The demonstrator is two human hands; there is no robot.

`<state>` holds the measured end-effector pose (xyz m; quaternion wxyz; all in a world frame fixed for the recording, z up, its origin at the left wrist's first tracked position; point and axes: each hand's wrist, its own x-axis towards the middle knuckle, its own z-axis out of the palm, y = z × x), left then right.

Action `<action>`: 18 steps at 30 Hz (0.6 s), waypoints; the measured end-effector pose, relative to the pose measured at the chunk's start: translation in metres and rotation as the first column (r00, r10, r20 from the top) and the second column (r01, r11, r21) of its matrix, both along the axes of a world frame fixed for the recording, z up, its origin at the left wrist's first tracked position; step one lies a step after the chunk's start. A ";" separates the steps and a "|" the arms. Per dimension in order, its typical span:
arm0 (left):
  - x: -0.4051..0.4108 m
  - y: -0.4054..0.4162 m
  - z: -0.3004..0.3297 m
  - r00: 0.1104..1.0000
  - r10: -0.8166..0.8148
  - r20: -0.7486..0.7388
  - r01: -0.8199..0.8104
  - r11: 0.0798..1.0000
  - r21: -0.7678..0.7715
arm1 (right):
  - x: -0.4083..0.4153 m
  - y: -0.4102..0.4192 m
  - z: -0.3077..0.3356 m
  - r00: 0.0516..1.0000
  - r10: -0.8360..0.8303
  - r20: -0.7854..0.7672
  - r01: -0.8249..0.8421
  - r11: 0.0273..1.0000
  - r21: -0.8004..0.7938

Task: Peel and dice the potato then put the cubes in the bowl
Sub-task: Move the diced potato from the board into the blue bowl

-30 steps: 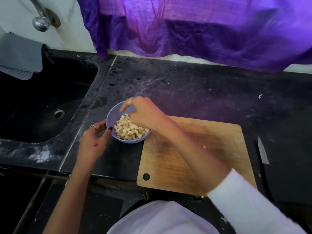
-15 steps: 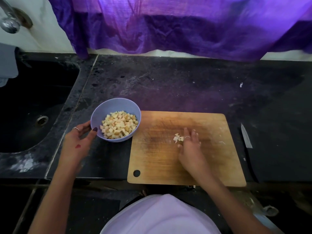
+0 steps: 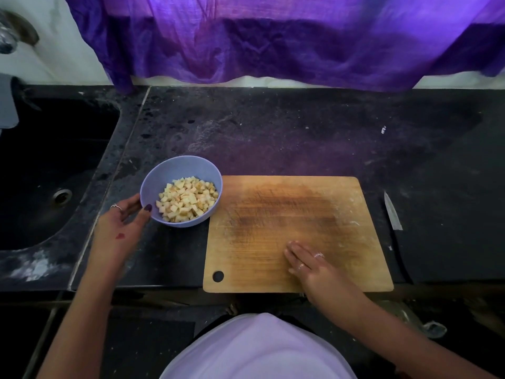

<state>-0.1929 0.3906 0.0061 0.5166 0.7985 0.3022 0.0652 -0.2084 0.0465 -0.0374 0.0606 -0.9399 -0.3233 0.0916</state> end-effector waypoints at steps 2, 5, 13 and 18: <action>0.000 -0.001 0.000 1.000 -0.005 -0.005 0.005 1.000 0.016 | -0.010 -0.012 -0.003 0.994 0.077 0.079 -0.076 0.997 -0.013; -0.001 -0.001 0.001 1.000 -0.016 -0.003 0.016 1.000 0.019 | -0.017 -0.030 -0.001 0.967 0.175 0.187 -0.174 0.985 -0.023; 0.000 0.004 -0.001 0.999 -0.023 -0.029 0.024 0.999 0.037 | -0.022 -0.045 0.008 0.971 0.196 0.139 -0.201 0.979 0.026; 0.000 0.005 -0.004 0.999 -0.029 -0.027 0.031 0.997 0.067 | -0.014 -0.050 0.002 0.987 0.150 0.057 -0.159 0.967 0.202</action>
